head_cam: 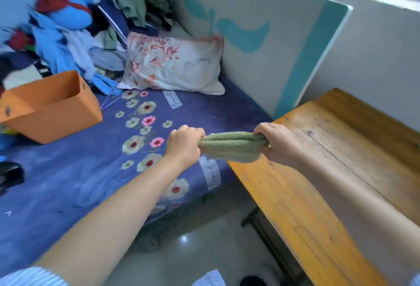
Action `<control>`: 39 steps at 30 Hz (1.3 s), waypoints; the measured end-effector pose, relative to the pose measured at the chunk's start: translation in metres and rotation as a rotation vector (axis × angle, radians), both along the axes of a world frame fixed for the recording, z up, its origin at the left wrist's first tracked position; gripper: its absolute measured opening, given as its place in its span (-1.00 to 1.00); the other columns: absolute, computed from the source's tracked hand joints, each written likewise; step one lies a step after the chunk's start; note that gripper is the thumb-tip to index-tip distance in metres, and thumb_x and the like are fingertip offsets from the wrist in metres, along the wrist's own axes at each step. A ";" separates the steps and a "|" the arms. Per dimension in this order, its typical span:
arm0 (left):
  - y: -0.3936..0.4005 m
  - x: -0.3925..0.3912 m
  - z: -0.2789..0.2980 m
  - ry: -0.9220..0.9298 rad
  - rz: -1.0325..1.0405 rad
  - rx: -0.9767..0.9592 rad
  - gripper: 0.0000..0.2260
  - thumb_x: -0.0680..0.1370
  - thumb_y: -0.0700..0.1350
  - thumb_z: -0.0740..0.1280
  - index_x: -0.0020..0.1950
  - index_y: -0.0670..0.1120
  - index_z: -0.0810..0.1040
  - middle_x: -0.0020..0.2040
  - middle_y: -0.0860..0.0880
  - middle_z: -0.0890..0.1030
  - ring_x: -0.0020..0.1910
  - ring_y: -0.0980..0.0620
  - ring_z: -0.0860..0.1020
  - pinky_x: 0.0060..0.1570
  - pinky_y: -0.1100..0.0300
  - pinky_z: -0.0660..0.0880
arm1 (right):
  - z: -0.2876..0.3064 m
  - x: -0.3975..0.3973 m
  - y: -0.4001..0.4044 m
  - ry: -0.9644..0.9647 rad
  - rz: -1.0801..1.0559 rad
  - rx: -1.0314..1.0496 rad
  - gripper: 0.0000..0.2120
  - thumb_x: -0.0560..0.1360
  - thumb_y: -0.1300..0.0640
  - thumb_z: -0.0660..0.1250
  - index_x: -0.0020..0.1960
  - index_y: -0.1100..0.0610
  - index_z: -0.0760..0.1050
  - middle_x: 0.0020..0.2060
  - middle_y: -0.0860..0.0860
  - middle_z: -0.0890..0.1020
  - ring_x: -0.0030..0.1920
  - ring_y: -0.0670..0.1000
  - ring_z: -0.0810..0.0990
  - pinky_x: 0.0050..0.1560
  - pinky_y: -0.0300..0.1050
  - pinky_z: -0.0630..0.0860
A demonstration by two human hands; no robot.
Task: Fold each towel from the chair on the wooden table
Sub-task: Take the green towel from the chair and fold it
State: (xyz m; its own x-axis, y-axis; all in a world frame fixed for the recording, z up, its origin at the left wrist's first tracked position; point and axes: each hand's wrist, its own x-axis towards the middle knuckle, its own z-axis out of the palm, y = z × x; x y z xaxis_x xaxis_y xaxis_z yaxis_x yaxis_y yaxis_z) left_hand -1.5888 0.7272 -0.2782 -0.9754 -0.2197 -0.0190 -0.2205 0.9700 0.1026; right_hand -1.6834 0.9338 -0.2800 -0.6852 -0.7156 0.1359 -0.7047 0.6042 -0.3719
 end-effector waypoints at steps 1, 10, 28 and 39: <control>-0.020 0.022 0.012 0.024 0.051 -0.007 -0.73 0.46 -0.25 0.23 0.14 -0.08 0.49 0.12 -0.06 0.57 0.19 -0.09 0.41 0.08 0.11 0.33 | 0.009 0.014 -0.025 -0.021 0.032 -0.029 -0.78 0.36 0.34 0.28 0.01 0.28 0.46 -0.07 0.15 0.58 -0.04 0.18 0.52 -0.16 -0.10 0.30; -0.159 0.219 0.087 0.131 0.360 -0.246 -0.71 0.45 -0.33 0.18 0.15 -0.14 0.44 0.12 -0.11 0.53 0.17 -0.15 0.44 0.02 0.02 0.38 | 0.071 0.152 -0.211 -0.099 0.363 -0.140 -0.74 0.39 0.28 0.36 0.06 0.30 0.45 -0.05 0.21 0.57 -0.05 0.17 0.51 -0.21 -0.16 0.25; -0.400 0.251 0.088 0.109 0.670 -0.218 -0.83 0.49 -0.35 0.20 0.06 -0.20 0.41 0.04 -0.15 0.49 0.00 -0.21 0.50 -0.26 0.05 0.30 | 0.077 0.143 -0.511 -0.101 0.662 -0.145 -0.75 0.39 0.30 0.35 0.06 0.33 0.46 -0.08 0.22 0.57 -0.17 0.03 0.40 -0.33 -0.24 0.10; -0.588 0.170 0.071 0.335 0.852 0.238 -0.76 0.47 -0.30 0.33 0.13 -0.15 0.52 0.13 -0.12 0.56 0.09 -0.12 0.52 -0.05 0.12 0.42 | 0.061 0.066 -0.703 -0.171 0.622 -0.155 -0.72 0.29 0.47 0.24 0.00 0.37 0.44 -0.09 0.24 0.52 -0.18 0.03 0.34 -0.34 -0.23 0.07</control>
